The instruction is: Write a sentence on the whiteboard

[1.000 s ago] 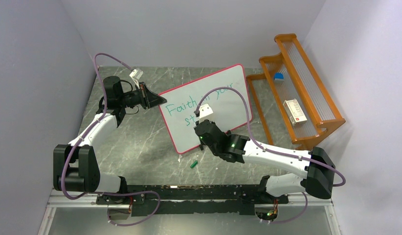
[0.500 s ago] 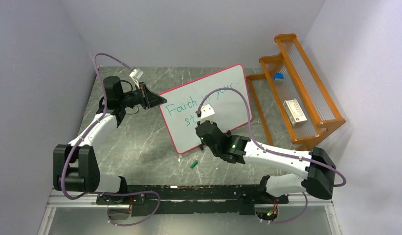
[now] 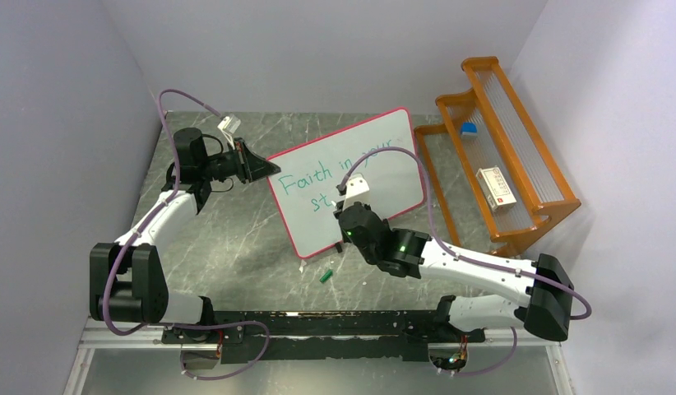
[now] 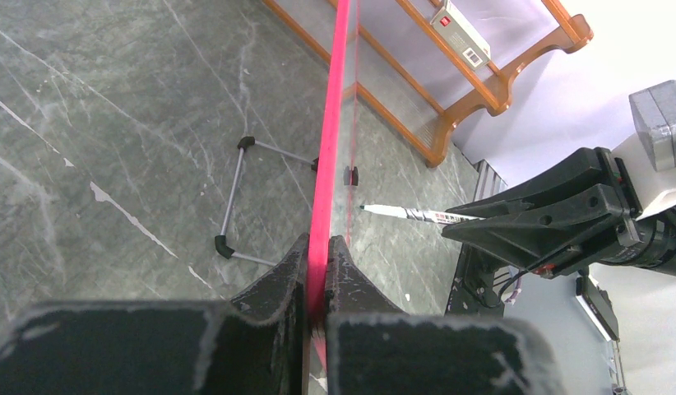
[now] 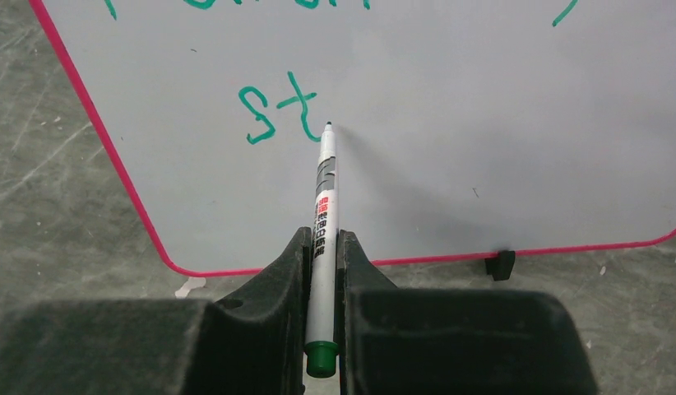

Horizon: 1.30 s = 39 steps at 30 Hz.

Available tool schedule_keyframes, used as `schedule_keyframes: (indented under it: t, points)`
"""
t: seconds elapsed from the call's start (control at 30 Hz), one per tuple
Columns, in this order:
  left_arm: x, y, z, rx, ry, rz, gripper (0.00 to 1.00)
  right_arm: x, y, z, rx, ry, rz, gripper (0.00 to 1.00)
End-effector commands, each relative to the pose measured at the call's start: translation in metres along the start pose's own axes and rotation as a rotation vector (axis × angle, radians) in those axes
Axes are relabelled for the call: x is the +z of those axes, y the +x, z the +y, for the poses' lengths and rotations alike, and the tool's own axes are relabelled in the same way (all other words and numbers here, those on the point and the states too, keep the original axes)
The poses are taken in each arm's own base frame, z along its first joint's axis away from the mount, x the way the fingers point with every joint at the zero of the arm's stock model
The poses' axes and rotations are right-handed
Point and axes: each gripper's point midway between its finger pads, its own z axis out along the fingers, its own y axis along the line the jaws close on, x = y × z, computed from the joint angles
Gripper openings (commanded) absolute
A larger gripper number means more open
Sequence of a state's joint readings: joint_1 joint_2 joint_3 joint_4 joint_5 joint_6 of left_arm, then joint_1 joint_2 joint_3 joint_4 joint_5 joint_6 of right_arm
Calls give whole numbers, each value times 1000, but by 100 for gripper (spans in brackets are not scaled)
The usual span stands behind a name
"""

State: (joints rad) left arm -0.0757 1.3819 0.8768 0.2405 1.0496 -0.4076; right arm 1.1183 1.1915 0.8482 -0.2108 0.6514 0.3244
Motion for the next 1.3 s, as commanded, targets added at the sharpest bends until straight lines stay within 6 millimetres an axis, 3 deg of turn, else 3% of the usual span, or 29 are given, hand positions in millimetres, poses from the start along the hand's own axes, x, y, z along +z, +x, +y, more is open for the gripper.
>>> schedule_keyframes:
  t: [0.0,0.43,0.77,1.27]
  points:
    - [5,23,18,-36,-62,54,5,-1,-14,-6,21,23,-50,0]
    - [5,23,18,-37,-60,54,5,7,-32,-6,14,33,-90,0]
    - [5,23,18,-36,-60,54,5,11,-23,-6,12,29,-65,0]
    - [5,24,18,-39,-60,55,5,17,-25,1,3,9,-59,0]
